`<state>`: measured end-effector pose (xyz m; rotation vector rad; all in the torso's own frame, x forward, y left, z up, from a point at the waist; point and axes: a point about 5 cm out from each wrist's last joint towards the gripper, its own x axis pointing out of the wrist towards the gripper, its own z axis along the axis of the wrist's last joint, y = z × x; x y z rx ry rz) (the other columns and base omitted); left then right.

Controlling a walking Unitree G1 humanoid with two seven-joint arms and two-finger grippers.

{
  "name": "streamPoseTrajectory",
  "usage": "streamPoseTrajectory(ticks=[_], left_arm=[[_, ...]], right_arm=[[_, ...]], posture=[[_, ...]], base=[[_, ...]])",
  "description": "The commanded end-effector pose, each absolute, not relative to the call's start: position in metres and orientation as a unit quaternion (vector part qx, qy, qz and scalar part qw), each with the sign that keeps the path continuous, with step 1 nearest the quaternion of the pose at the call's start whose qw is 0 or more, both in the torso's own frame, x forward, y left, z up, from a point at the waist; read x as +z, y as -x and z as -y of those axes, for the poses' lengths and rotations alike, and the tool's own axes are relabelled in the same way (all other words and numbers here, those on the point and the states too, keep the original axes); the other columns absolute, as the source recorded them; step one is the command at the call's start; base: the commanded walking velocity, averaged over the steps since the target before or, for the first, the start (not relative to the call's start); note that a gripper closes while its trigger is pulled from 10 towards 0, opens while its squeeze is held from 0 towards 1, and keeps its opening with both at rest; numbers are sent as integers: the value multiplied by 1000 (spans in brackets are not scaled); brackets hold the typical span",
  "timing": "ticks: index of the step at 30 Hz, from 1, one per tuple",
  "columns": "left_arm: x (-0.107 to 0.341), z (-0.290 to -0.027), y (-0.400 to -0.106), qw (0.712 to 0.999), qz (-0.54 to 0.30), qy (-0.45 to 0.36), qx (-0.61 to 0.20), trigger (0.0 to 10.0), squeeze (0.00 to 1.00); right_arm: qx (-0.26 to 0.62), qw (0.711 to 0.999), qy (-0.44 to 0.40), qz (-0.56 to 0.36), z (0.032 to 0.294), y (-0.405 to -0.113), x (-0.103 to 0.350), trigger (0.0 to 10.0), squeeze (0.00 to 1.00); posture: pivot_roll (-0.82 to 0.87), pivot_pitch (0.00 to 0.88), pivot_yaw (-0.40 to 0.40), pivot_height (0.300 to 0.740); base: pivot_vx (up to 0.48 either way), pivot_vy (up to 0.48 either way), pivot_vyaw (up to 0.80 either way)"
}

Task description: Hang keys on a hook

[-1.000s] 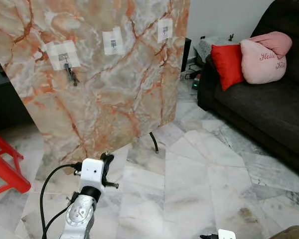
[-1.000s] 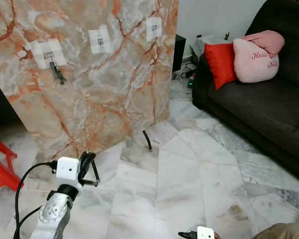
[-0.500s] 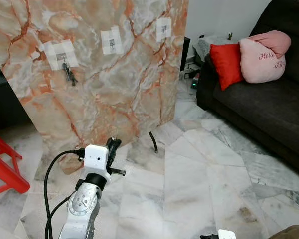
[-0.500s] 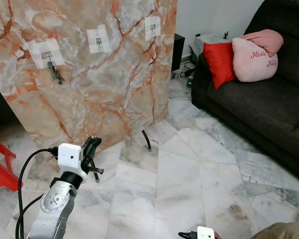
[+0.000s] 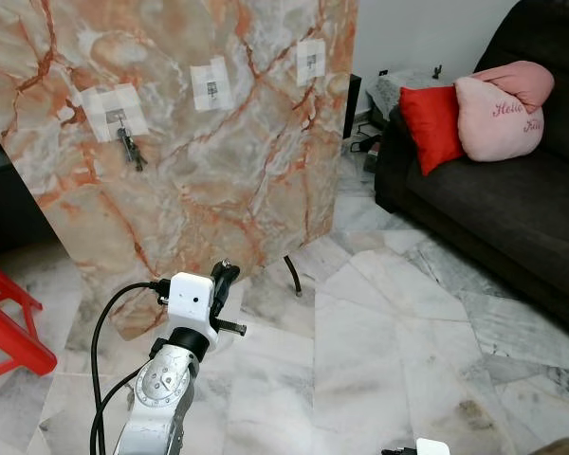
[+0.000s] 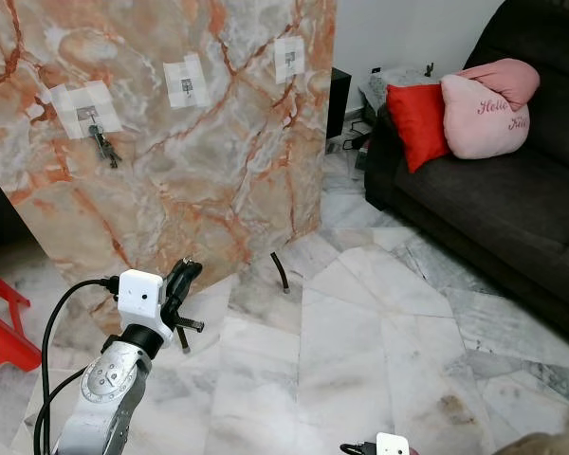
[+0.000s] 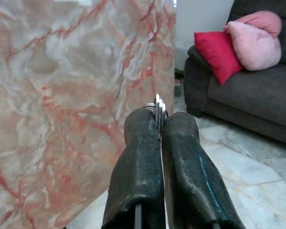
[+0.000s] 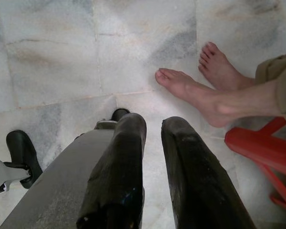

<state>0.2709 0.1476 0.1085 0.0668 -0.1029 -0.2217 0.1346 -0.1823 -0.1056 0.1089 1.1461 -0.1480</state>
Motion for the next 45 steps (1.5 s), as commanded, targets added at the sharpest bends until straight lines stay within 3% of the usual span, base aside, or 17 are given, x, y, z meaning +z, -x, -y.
streamPoseTrajectory(ticks=[1,9,16,39,45], left_arm=[[114,-147,-274,991,54,-36,-113,10000,0],[113,-148,-275,992,51,-36,-105,10000,0],[114,-151,-277,993,52,-37,-98,10000,0],[125,-149,-283,991,69,-40,-104,10000,0],[127,-148,-284,991,72,-38,-105,10000,0]], right_arm=[[-74,839,-51,-536,184,-137,-105,10000,0],[-58,840,-55,-536,183,-138,-104,10000,0],[-50,844,-42,-532,184,-141,-103,10000,0],[-61,842,-54,-534,183,-140,-103,10000,0],[-59,841,-52,-535,183,-140,-104,10000,0]], posture=[[-8,0,-63,740],[-6,0,-69,740],[-5,0,-73,740],[-5,0,-73,740],[-5,0,-73,740]], base=[[307,0,0],[313,0,0],[315,0,751],[318,0,0],[316,0,-757]])
